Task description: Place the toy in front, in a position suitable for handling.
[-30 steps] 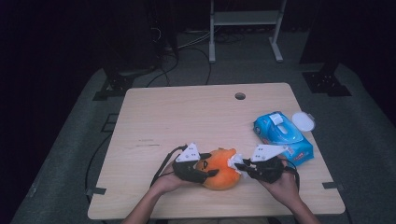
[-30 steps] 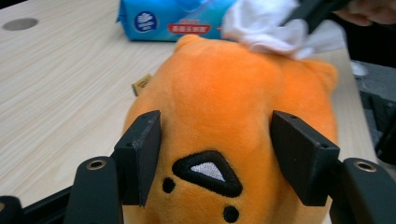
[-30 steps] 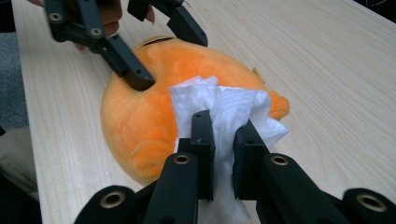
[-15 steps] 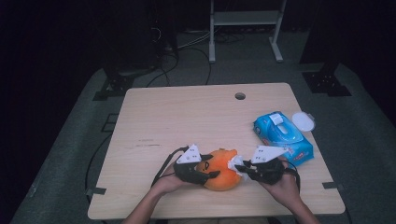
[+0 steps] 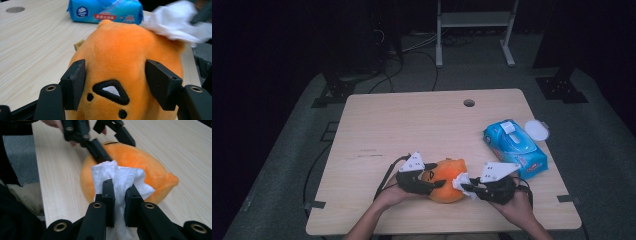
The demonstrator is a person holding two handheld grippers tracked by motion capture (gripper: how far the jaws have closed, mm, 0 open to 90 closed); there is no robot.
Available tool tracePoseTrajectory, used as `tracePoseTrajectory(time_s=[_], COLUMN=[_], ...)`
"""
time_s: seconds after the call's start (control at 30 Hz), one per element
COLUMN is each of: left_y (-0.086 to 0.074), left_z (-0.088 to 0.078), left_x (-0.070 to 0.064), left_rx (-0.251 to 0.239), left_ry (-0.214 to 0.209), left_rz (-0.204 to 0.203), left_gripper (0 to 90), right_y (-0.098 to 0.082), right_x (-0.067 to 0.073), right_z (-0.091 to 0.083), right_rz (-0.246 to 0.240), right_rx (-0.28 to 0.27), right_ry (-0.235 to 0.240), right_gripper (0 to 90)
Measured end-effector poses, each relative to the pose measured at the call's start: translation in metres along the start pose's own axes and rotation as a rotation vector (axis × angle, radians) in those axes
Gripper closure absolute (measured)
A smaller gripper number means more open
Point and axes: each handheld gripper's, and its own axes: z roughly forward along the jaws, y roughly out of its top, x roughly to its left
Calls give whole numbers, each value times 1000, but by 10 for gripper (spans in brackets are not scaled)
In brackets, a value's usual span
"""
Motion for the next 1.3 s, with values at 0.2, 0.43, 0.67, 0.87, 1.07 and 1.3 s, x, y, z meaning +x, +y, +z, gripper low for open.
tracePoseTrajectory(time_s=[0.2, 0.43, 0.67, 0.87, 1.07, 1.3], left_y=[1, 8, 5, 7, 7, 17], left_z=[1, 0, -1, -5, 3, 0], left_x=[-10, -3, -10, -6, -8, -21], left_rx=[14, 0, 33, 26, 45, 1], left_ry=[-56, -28, -70, -94, -72, 51], left_rz=[77, 2, 61, 41, 30, 143], left_gripper=[345, 174, 295, 202, 219, 430], right_y=[-5, -8, -5, -9, -6, 5], right_x=[-25, -18, -19, -23, -8, -10], right_z=[6, 2, 6, 6, 4, 8], right_rz=[85, 41, 52, 72, 5, 22], right_rx=[-10, -11, 8, 12, 13, -4], right_ry=[-55, -13, -46, -42, 1, -60], right_gripper=[805, 803, 804, 803, 803, 805])
